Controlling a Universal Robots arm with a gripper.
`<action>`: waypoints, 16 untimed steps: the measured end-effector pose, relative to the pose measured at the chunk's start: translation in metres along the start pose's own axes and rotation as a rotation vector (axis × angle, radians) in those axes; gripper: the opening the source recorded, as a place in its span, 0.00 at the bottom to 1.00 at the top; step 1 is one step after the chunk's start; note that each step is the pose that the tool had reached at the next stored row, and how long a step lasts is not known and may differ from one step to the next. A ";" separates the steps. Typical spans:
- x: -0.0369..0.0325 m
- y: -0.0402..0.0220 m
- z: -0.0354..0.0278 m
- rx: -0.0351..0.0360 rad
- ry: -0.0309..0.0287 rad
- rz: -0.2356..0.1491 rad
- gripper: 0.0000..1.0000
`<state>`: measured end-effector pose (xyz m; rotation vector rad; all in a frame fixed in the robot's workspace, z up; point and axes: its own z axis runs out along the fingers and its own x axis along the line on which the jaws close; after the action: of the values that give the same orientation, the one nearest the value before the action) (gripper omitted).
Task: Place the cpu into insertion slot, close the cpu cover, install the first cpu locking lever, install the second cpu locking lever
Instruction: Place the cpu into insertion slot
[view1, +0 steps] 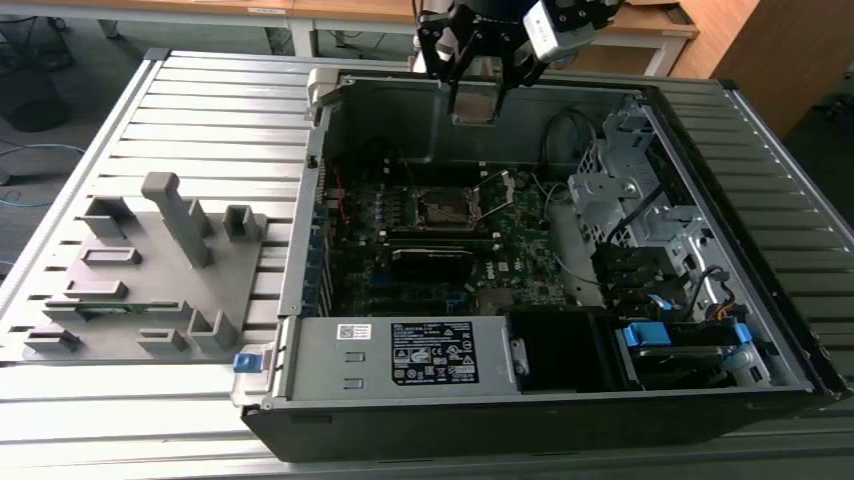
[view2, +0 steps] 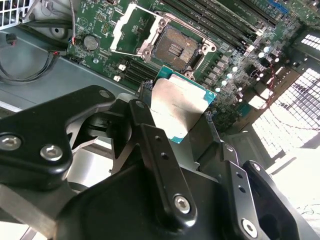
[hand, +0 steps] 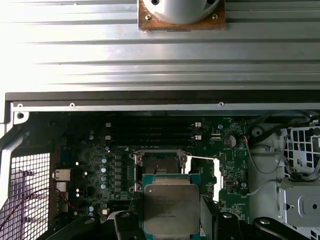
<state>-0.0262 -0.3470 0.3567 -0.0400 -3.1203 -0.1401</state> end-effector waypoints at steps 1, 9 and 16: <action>0.0000 0.0000 0.0000 0.0001 0.0000 0.000 0.54; -0.0001 -0.0005 0.0053 -0.0001 -0.0005 0.000 0.54; -0.0001 -0.0008 0.0090 -0.0001 -0.0011 0.000 0.54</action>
<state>-0.0262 -0.3470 0.3476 -0.0399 -3.1214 -0.1403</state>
